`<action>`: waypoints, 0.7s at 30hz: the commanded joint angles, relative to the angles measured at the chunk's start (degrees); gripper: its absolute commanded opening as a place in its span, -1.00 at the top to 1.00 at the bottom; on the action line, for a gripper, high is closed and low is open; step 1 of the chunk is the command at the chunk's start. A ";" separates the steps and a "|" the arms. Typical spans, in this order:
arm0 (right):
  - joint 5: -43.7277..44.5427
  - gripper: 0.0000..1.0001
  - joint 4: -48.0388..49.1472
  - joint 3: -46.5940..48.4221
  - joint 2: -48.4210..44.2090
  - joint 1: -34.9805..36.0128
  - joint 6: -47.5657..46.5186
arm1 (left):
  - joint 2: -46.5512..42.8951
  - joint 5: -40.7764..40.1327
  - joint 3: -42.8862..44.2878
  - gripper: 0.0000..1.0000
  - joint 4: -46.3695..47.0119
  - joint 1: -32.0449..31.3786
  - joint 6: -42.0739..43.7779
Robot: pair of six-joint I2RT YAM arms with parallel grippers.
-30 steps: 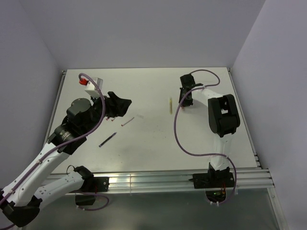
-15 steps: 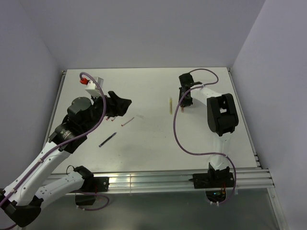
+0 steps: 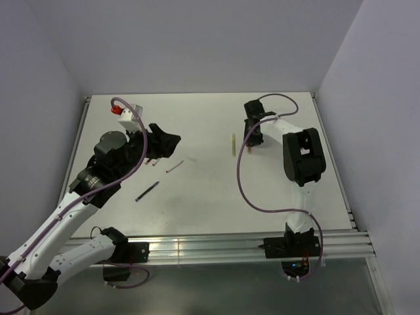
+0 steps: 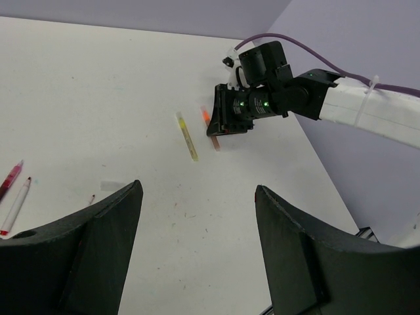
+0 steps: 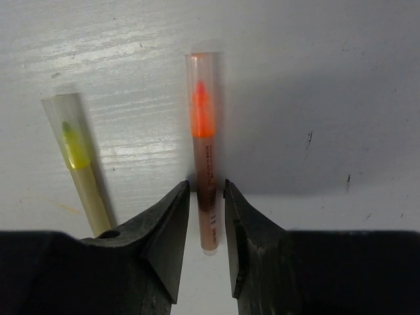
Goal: Insert the pens into the pen caps
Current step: Place the pen at the center of the board, then pick up the pen from the center of the board.
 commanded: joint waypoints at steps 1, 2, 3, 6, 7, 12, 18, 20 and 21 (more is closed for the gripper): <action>1.01 0.28 -0.63 0.88 -4.87 0.48 0.29 | 0.93 0.46 0.45 -0.48 2.41 0.48 -0.92; 1.01 0.27 -0.54 0.61 -5.75 0.40 0.38 | 1.20 0.11 0.62 -0.48 2.15 0.39 -1.18; 1.10 0.26 -0.28 0.18 -6.63 0.48 0.55 | 1.63 -0.42 0.89 -0.47 2.06 0.48 -1.71; 1.36 0.22 0.60 -1.67 -10.67 0.48 0.91 | 2.51 -3.14 1.33 -0.47 1.01 0.57 -3.20; 1.45 0.22 0.86 -2.54 -13.03 0.48 1.25 | 2.78 -3.75 1.42 -0.47 0.40 0.66 -3.56; -1.35 0.20 4.02 -6.94 -20.95 0.92 2.31 | 5.06 -10.95 1.42 -0.43 -4.60 0.75 -6.98; -6.19 0.20 6.05 -8.62 -27.19 2.33 2.22 | 8.31 -18.07 -1.82 -0.38 -10.76 1.36 -12.42; -7.76 0.20 7.01 -9.23 -28.25 2.85 2.22 | 9.80 -19.75 -2.97 -0.38 -14.02 1.62 -15.23; -8.91 0.20 7.28 -9.76 -29.21 2.94 2.40 | 10.07 -21.58 -4.89 -0.37 -14.72 1.80 -16.29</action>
